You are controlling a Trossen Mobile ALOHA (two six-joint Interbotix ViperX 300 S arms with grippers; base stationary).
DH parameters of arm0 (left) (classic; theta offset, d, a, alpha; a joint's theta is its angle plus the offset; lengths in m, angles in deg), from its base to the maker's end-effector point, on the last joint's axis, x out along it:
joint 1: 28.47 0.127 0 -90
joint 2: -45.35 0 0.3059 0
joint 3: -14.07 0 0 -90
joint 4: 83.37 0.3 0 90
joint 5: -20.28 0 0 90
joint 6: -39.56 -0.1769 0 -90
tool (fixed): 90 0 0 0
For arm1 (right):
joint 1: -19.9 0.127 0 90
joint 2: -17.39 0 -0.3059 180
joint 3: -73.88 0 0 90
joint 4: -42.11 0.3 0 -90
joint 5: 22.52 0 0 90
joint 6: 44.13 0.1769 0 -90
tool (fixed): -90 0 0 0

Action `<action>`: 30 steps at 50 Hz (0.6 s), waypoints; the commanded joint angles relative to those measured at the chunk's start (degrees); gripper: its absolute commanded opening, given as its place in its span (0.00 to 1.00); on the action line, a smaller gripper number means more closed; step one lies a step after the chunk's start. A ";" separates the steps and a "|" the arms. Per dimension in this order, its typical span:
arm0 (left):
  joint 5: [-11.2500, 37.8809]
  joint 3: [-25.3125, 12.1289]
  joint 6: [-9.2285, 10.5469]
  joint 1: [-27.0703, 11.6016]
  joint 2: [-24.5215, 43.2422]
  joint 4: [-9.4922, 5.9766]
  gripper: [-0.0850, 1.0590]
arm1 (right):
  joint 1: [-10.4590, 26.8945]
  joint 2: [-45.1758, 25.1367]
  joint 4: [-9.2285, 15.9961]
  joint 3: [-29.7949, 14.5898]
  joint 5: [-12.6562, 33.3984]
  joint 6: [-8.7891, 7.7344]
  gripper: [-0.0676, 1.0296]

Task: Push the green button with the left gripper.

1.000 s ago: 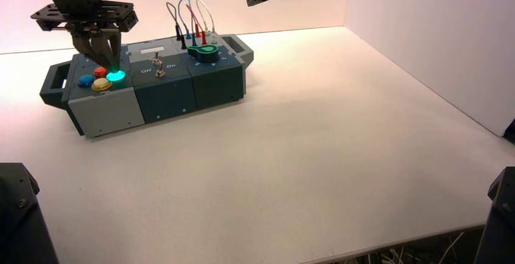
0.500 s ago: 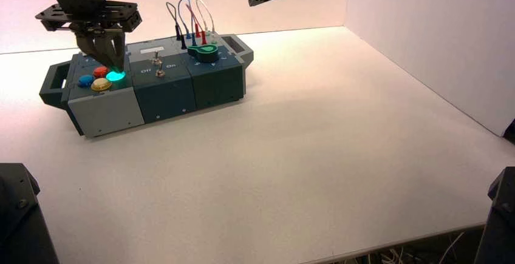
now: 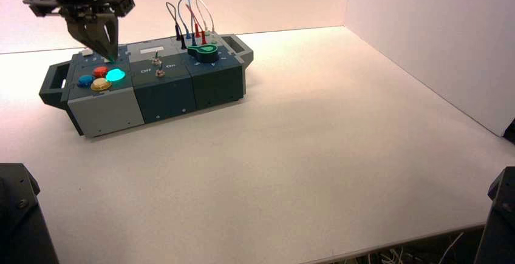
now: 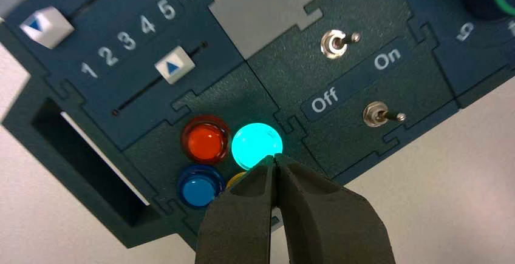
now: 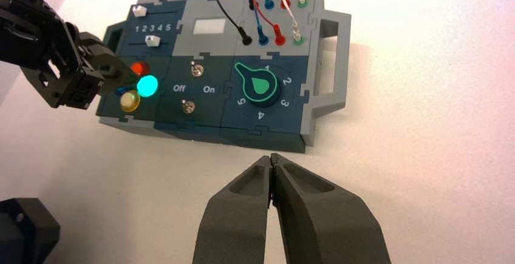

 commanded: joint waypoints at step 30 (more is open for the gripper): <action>0.26 -1.23 -0.26 0.70 -7.03 -0.09 0.05 | -0.70 1.41 0.09 -1.23 0.18 0.00 0.04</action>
